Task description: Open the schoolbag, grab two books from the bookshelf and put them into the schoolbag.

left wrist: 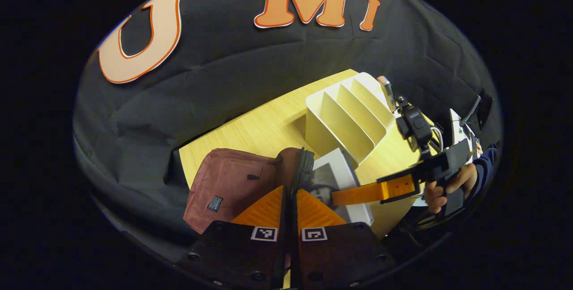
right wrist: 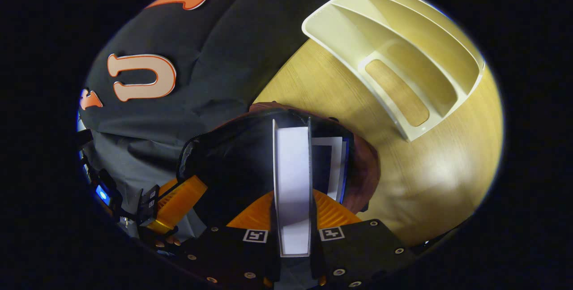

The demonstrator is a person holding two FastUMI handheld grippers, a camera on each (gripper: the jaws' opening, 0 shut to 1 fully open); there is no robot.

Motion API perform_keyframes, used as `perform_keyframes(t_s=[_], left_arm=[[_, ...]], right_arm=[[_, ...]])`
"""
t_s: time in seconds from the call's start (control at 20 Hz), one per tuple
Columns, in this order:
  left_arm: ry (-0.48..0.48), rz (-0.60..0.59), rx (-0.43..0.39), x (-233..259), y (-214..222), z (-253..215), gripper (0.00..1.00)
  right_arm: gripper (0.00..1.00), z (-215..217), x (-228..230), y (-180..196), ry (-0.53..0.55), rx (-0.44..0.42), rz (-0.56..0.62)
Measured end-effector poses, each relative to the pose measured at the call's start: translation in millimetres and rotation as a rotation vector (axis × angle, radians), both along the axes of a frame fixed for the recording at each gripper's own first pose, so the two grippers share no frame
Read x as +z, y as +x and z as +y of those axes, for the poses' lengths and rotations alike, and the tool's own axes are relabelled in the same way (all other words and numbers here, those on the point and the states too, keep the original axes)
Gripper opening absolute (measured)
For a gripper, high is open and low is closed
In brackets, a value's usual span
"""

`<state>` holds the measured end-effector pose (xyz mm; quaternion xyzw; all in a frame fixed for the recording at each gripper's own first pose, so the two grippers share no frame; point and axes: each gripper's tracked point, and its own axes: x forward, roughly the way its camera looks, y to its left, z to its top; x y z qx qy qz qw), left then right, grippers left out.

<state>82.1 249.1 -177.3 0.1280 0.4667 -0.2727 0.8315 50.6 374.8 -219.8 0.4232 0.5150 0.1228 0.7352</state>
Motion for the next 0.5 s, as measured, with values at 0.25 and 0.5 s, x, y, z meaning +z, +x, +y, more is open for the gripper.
perform_keyframes(t_s=[0.25, 0.5], left_arm=[[0.021, -0.015, -0.039, 6.5, -3.1, -5.1, 0.06], [0.054, -0.018, -0.101, 5.2, -10.5, -12.5, 0.06]], right_arm=[[0.27, 33.7, -18.7, 12.4, 0.037, -0.009, -0.009], [0.29, 55.3, -32.6, 20.7, 0.053, -0.016, -0.020]])
